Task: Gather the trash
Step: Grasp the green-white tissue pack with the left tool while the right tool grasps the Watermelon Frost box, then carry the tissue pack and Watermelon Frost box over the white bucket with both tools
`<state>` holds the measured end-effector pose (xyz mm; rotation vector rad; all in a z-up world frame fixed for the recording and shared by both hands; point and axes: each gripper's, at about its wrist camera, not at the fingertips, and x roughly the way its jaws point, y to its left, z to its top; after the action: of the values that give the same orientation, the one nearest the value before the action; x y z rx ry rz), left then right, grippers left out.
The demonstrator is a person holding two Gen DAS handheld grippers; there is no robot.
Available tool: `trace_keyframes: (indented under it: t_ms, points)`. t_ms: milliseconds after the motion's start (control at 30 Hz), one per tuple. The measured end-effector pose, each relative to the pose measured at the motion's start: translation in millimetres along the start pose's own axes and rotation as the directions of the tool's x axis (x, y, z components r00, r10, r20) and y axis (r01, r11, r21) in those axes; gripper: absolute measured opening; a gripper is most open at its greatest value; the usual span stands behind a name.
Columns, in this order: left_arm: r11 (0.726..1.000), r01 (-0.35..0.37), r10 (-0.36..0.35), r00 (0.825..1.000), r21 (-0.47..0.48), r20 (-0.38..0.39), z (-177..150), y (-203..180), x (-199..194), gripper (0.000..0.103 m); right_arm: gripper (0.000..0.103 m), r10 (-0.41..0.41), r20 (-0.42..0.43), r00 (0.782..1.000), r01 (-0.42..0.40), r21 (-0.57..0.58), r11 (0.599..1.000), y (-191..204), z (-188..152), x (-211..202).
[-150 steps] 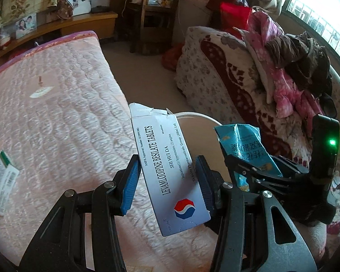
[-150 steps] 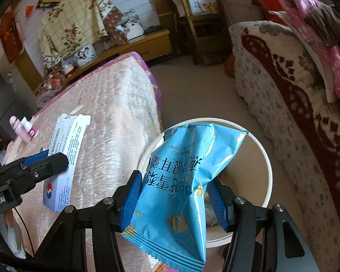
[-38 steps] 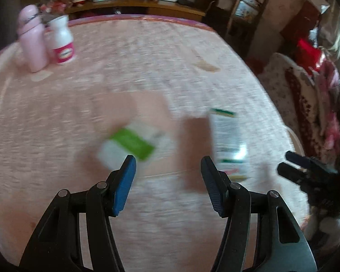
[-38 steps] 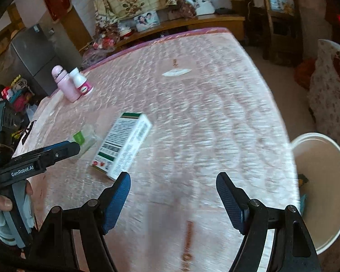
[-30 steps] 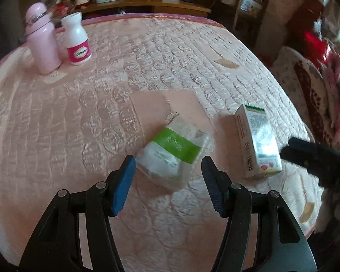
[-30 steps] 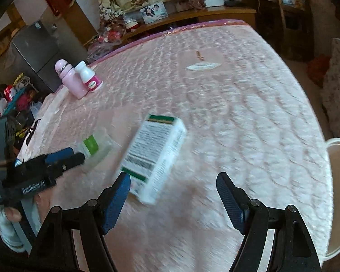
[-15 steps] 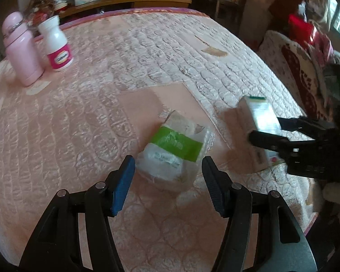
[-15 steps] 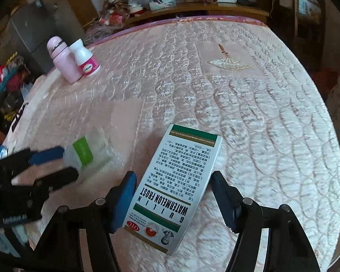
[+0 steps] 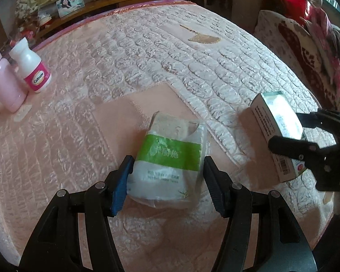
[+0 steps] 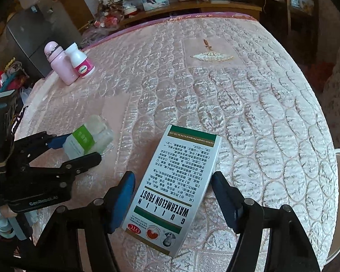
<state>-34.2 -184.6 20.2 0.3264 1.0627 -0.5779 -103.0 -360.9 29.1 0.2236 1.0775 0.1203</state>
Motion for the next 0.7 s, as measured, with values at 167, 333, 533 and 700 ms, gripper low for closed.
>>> trace_keyframes:
  t_ms: [167, 333, 533, 700]
  points:
    - [0.997, -0.010, 0.011, 1.000, -0.071, 0.010, 3, 2, 1, 0.059, 0.069, -0.014, 0.018, 1.000, 0.015, -0.028, 1.000, 8, 2, 5]
    - [0.989, -0.025, 0.030, 0.999, -0.146, 0.034, -2, 3, -7, 0.039, 0.064, -0.021, 0.033, 0.999, 0.023, -0.053, 0.998, 10, -3, 3]
    - [0.983, -0.050, 0.063, 0.996, -0.179, 0.068, -10, -8, -26, 0.033, 0.063, 0.004, 0.077, 0.997, -0.001, -0.045, 0.999, 4, -13, -20]
    - [0.980, -0.052, 0.073, 0.992, -0.194, 0.100, -18, -18, -42, 0.031, 0.063, 0.010, 0.108, 0.994, -0.003, -0.061, 0.998, 5, -19, -39]
